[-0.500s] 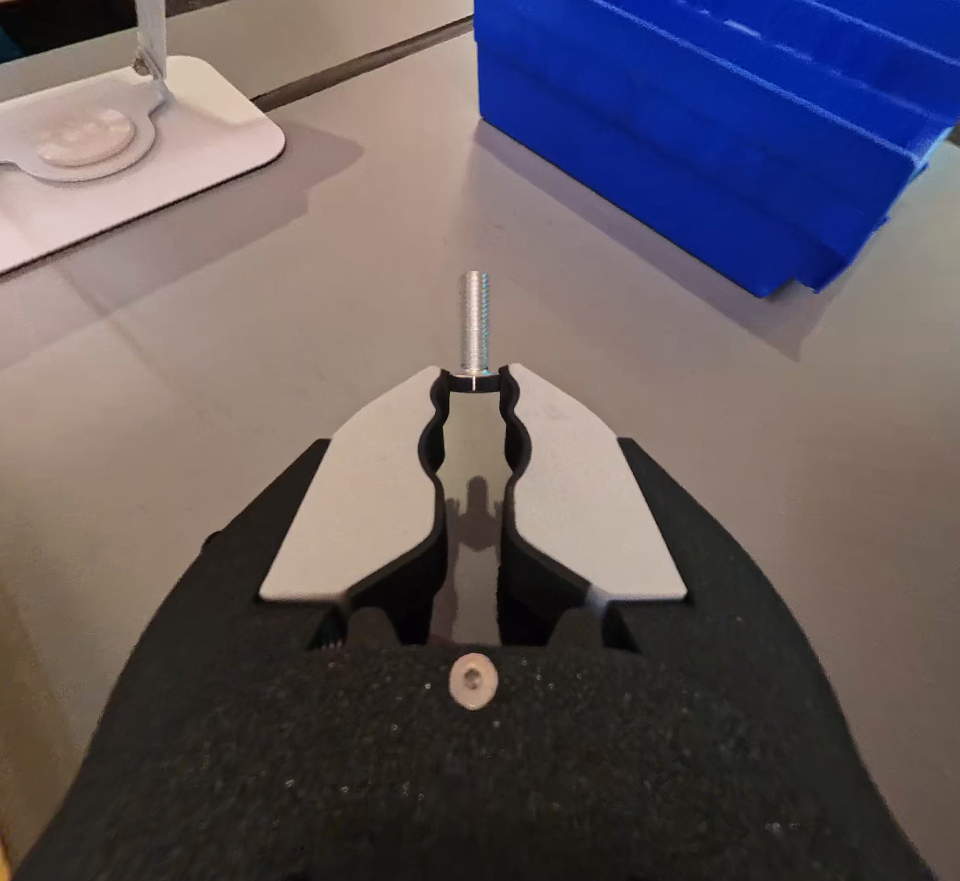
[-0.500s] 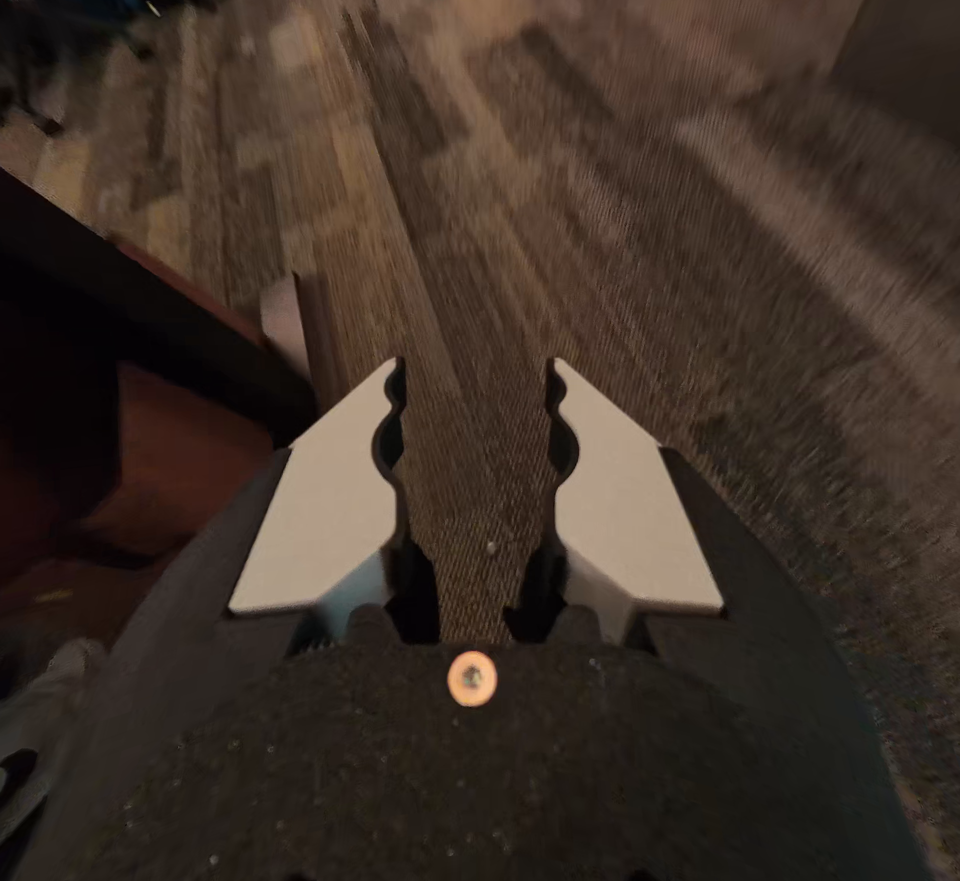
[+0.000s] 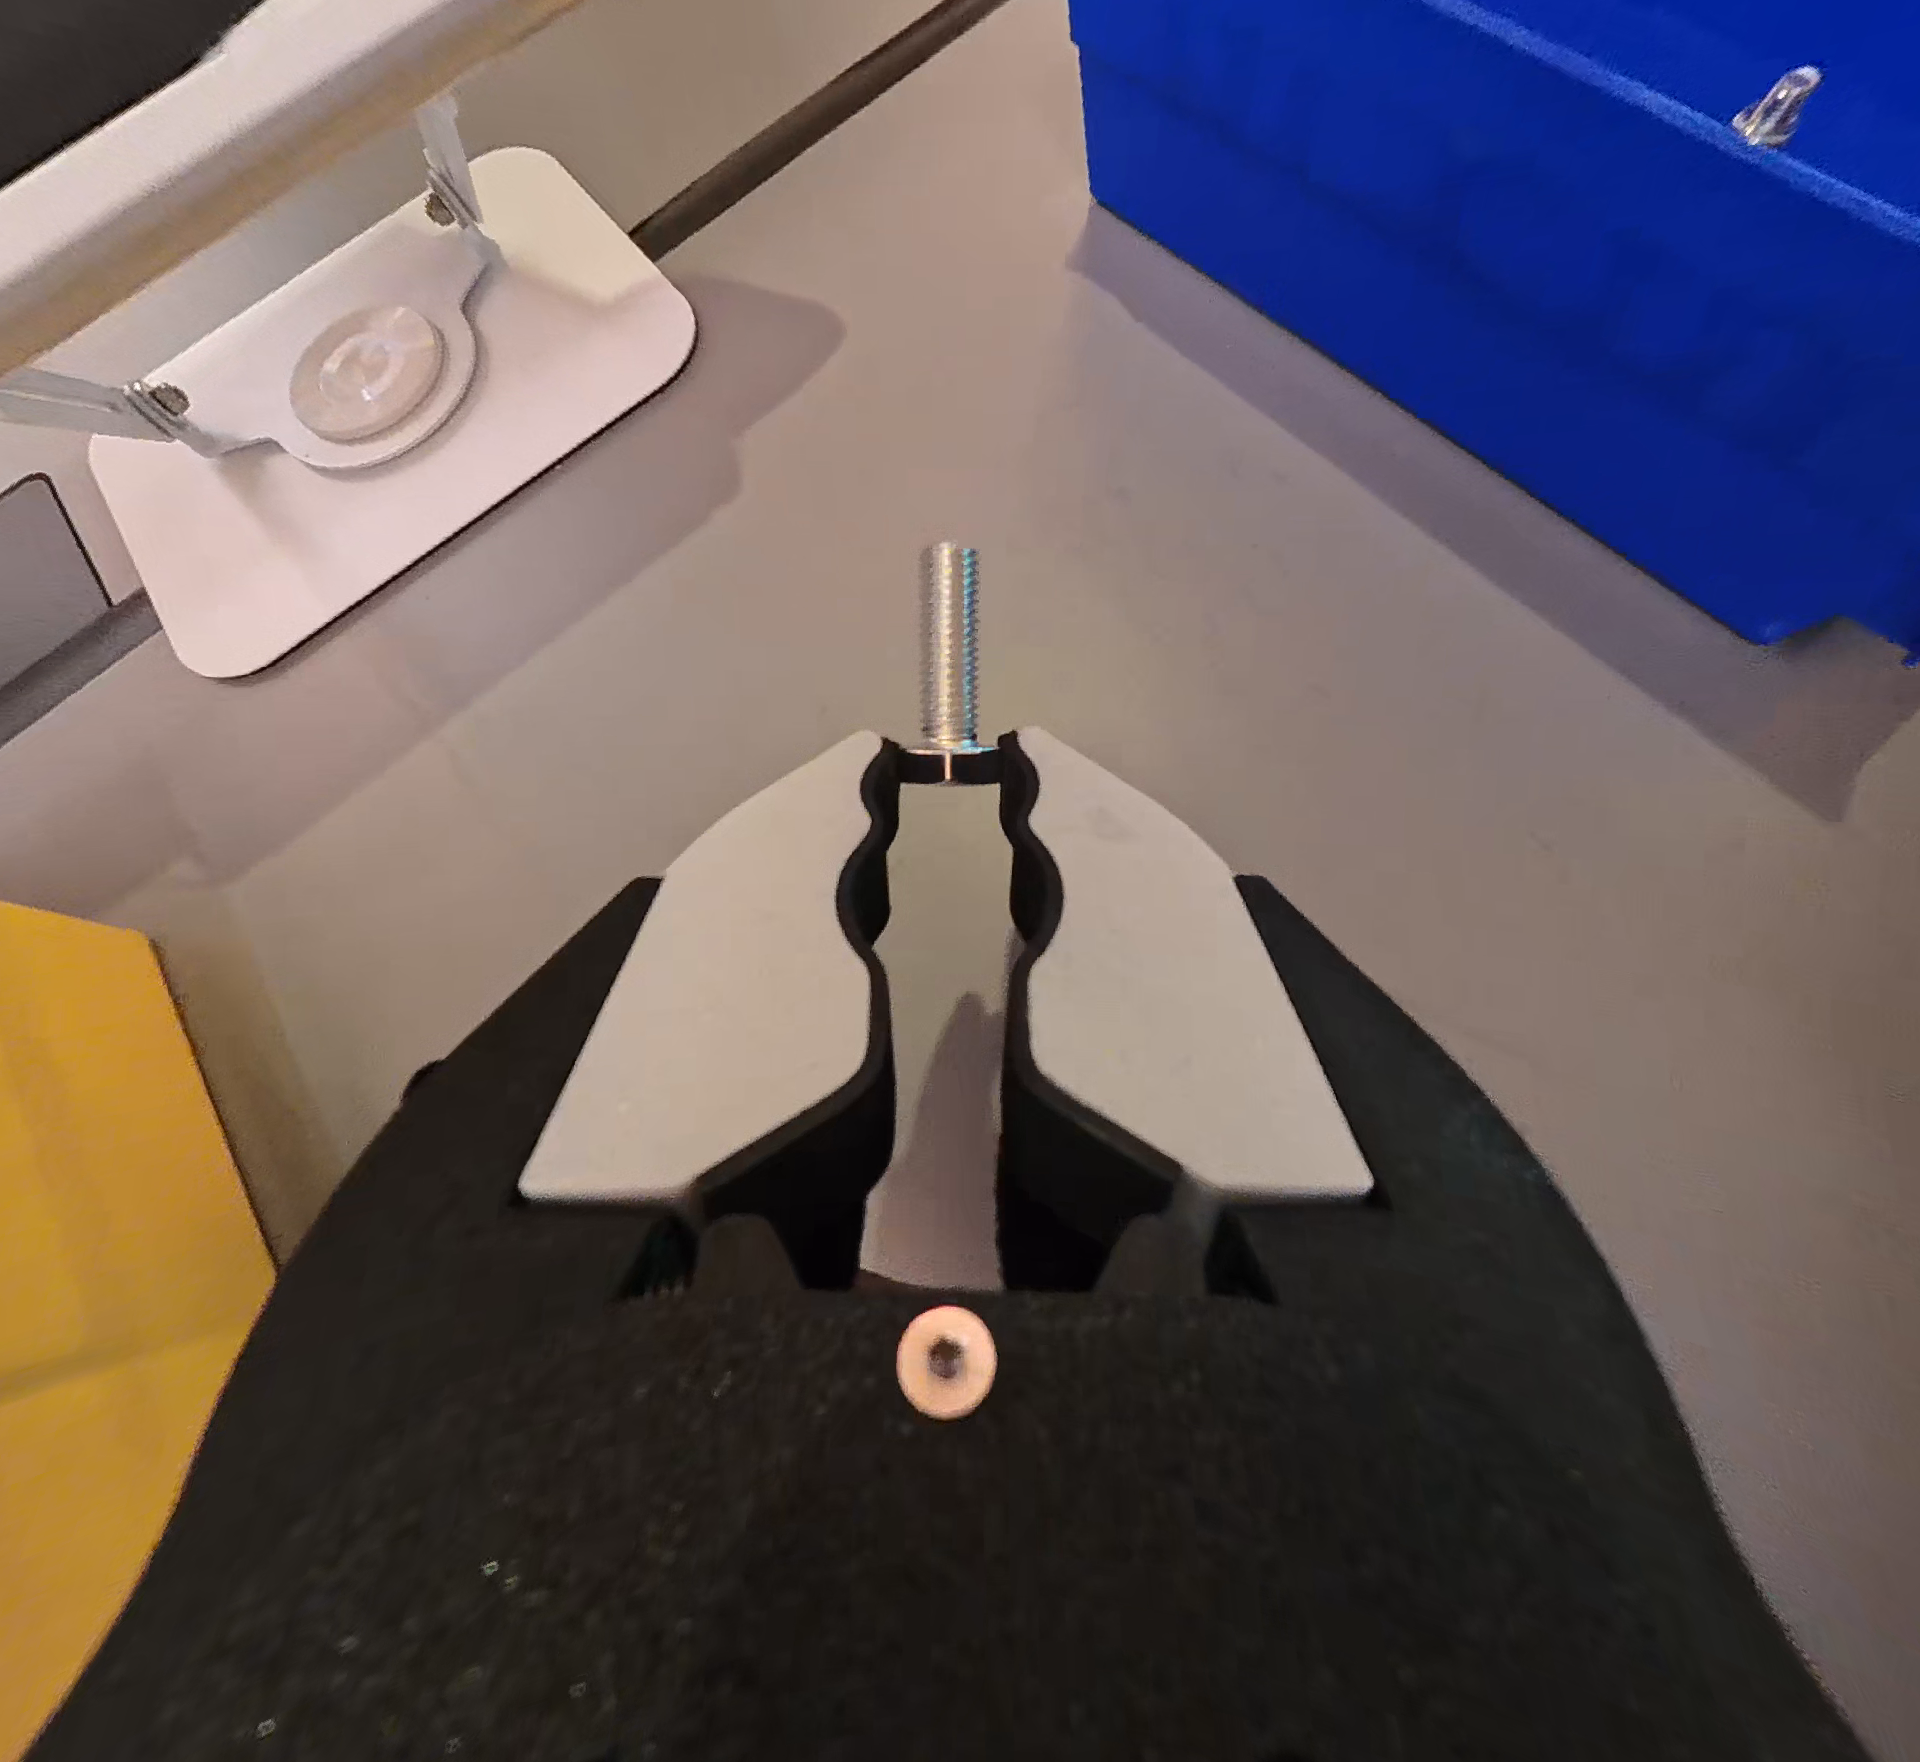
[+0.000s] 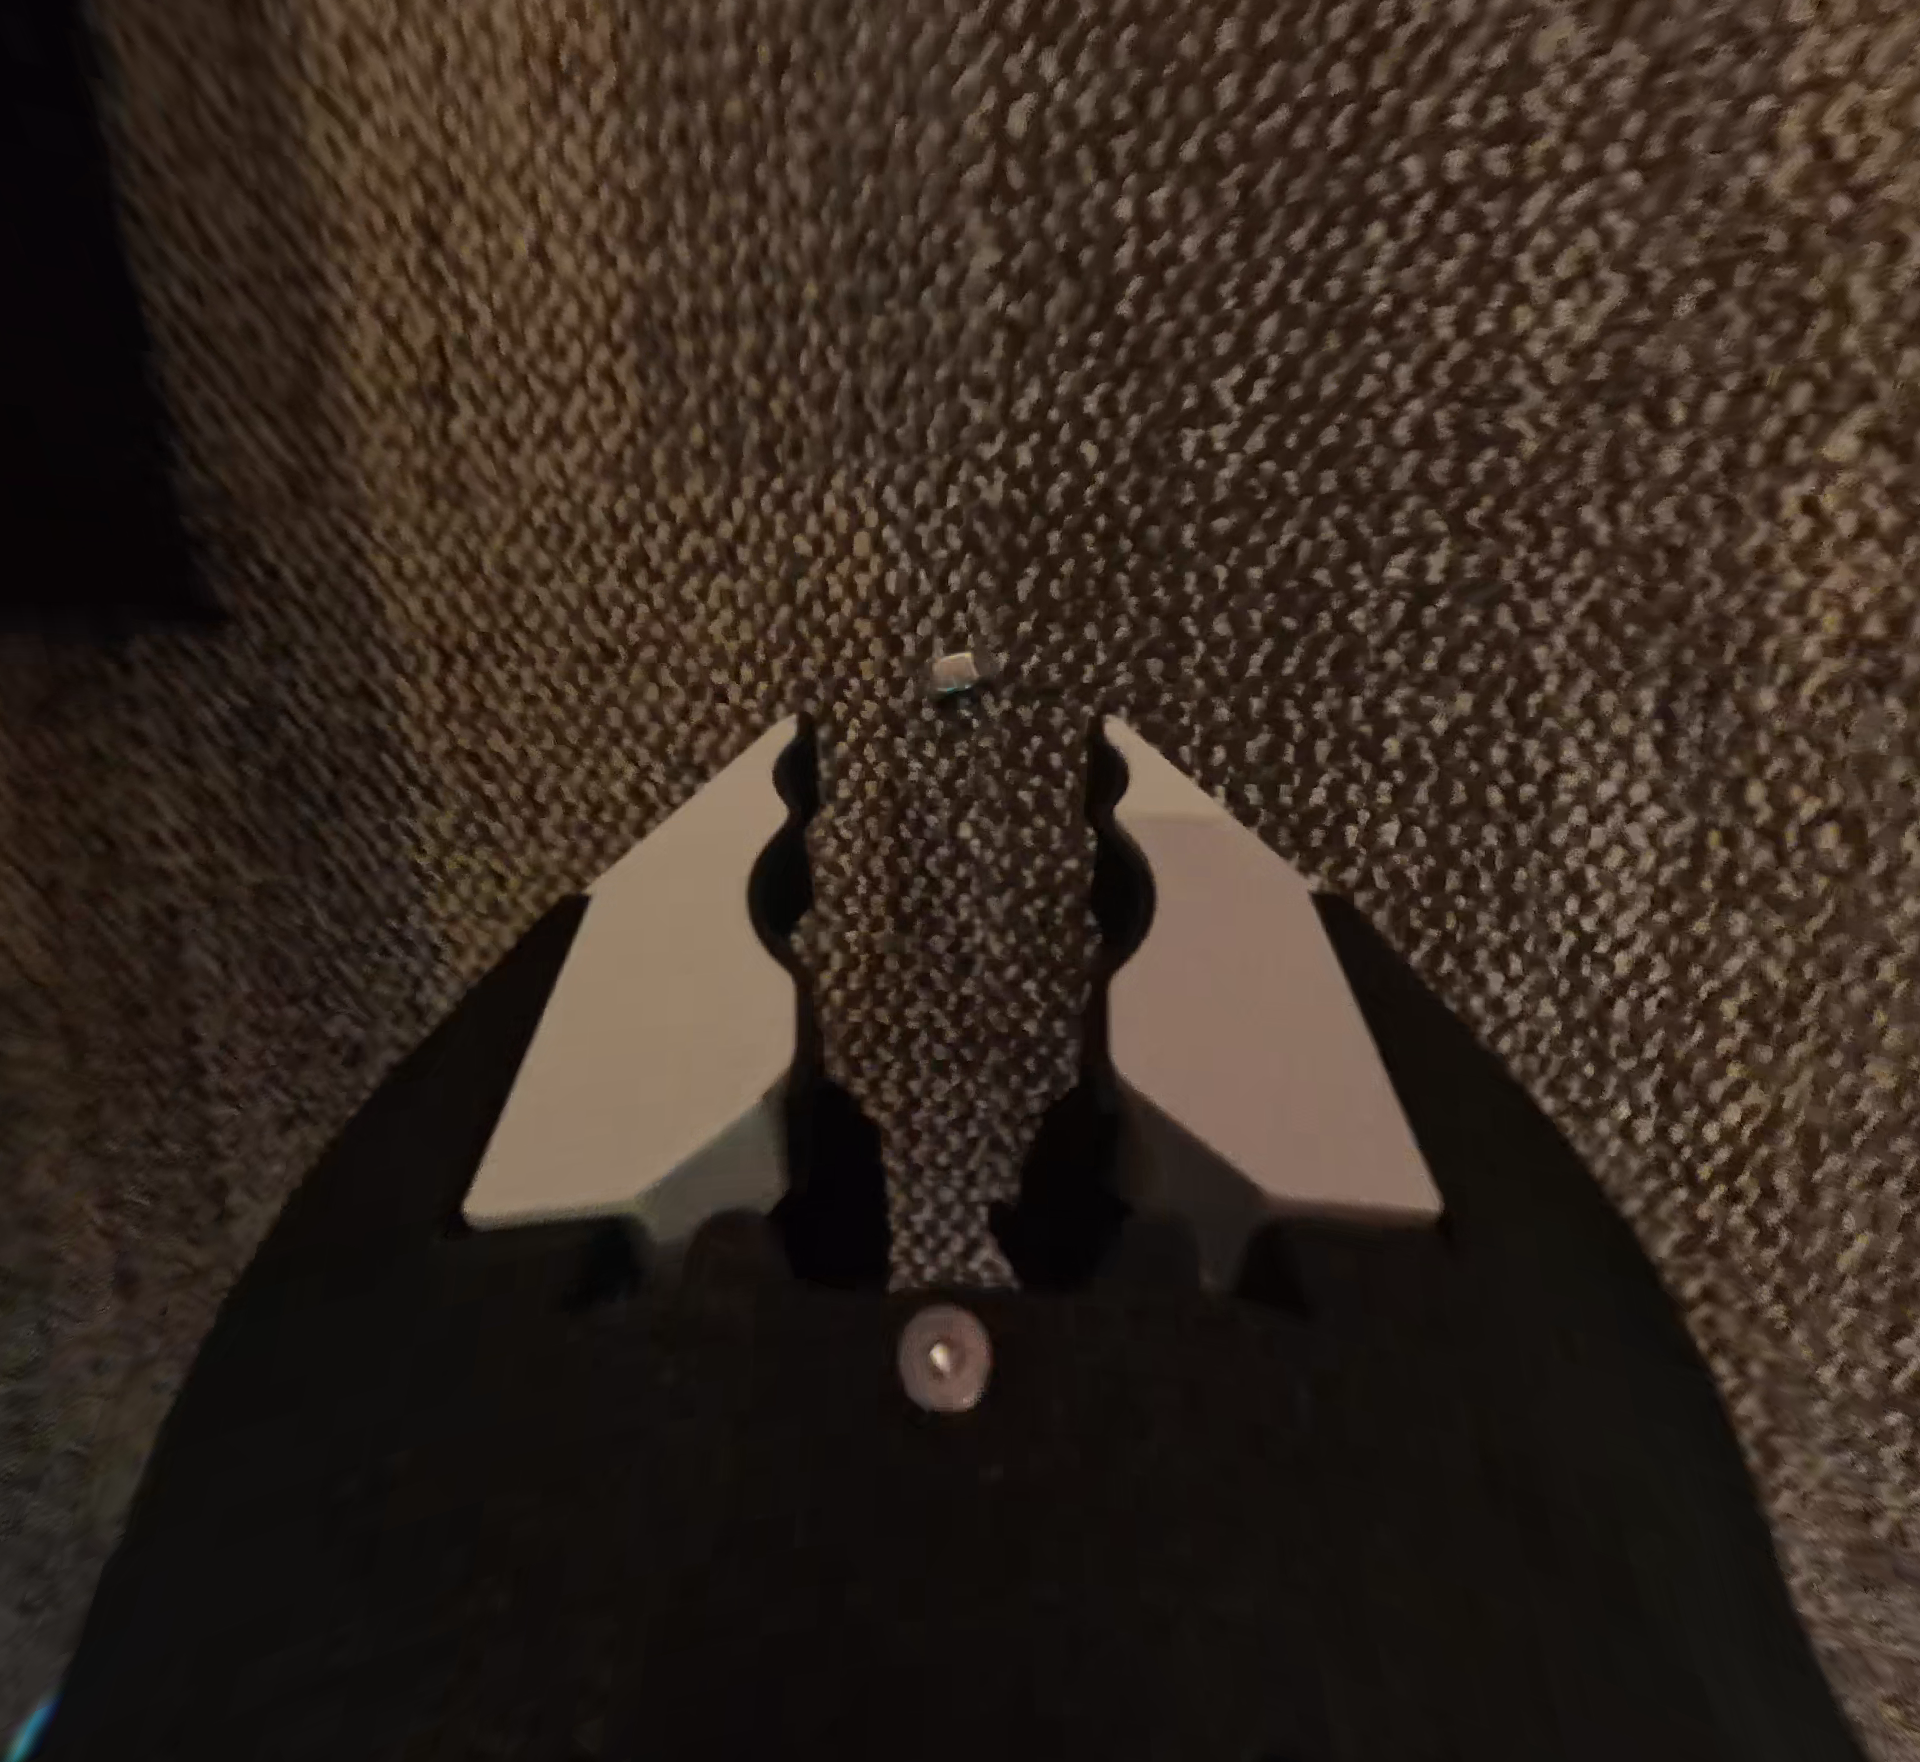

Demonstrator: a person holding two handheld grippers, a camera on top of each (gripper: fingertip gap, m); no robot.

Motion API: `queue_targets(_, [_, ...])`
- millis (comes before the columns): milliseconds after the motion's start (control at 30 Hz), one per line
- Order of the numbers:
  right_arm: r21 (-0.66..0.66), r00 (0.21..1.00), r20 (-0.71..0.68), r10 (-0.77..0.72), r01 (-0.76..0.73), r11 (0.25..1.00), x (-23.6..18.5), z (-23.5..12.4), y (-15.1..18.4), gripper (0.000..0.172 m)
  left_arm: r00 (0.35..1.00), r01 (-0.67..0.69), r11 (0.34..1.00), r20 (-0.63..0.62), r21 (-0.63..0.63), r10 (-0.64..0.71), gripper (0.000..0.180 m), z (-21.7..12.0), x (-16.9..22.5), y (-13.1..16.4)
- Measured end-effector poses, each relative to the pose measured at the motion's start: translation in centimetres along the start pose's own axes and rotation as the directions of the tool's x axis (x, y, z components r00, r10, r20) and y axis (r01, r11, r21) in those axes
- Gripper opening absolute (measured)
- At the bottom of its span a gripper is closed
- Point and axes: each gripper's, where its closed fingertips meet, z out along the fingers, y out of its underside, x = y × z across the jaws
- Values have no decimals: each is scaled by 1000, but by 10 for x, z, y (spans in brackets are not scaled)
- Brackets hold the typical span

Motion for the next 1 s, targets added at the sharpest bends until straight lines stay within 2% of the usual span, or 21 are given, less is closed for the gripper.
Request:
queue_targets(100, [-58, 994, 3, -114, 114, 992, -1, 14, 2, 50, 1000, -10, 999, 3, -38, 10, 18, 8, 2, 5])
queue_targets(267, [-142, 979, 51, -195, 200, 969, -6, 37, 8, 44, 1000, -24, 995, -11, -94, 23, 18, 20, 4, 15])
queue_targets(367, [-195, 976, 51, -212, 218, 956, -3, 46, 15, 38, 999, -43, 993, -13, -112, 42, 18, 22, 3, 16])
queue_targets(633, [-199, 974, 39, -222, 226, 954, 3, 48, 9, 24, 999, -53, 991, -12, -122, 52, 18, 21, 4, 17])
queue_targets(933, [-241, 966, -27, -259, 245, 939, 9, 46, 10, 19, 997, -73, 989, -19, -129, 71, 18, 21, 9, 22])
queue_targets(1000, [-170, 977, -63, -203, 190, 967, 12, 35, -3, 19, 997, -80, 990, -23, -119, 78, 18, 19, 11, 22])
